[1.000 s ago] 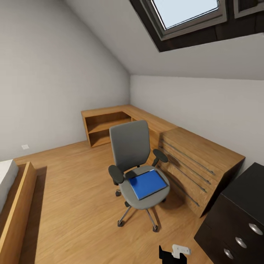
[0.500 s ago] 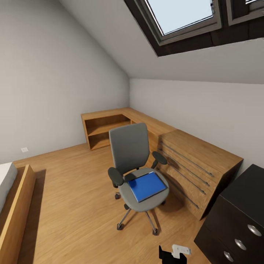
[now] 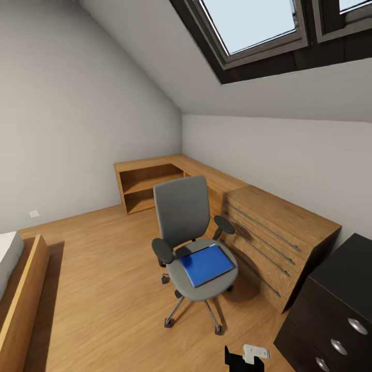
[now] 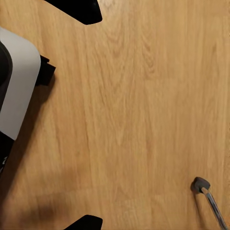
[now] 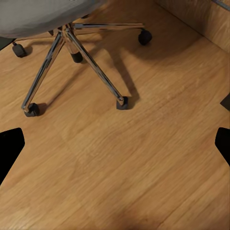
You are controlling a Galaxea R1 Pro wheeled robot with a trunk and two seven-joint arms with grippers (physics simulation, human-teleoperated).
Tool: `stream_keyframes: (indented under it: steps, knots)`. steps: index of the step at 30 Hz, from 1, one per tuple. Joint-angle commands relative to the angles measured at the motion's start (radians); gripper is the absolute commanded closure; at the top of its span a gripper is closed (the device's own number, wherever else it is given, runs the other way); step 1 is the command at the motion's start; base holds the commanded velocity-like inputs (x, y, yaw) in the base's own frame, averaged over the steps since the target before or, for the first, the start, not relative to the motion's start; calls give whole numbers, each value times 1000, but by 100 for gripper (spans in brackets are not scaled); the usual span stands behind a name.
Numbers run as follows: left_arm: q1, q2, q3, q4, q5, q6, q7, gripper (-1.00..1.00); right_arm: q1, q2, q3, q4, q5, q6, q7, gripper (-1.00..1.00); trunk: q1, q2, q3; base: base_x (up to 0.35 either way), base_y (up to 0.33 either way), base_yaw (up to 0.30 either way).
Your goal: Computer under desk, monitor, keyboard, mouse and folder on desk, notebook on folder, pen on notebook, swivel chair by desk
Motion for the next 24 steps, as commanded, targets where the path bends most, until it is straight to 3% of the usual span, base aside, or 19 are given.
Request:
stream_keyframes:
  steps: [1,24]
  knots:
    - [-1,1,-7,1,11,-4,-3,-100,-1,0,-5,2,11,-3,-7,-100,0,-1,0,0,0,-7]
    - [-1,6,-2,3,17,-5,-2,-100,-1,-2,-4,-2,13,-5,-7,-100,0,-1,3,0,0,-9]
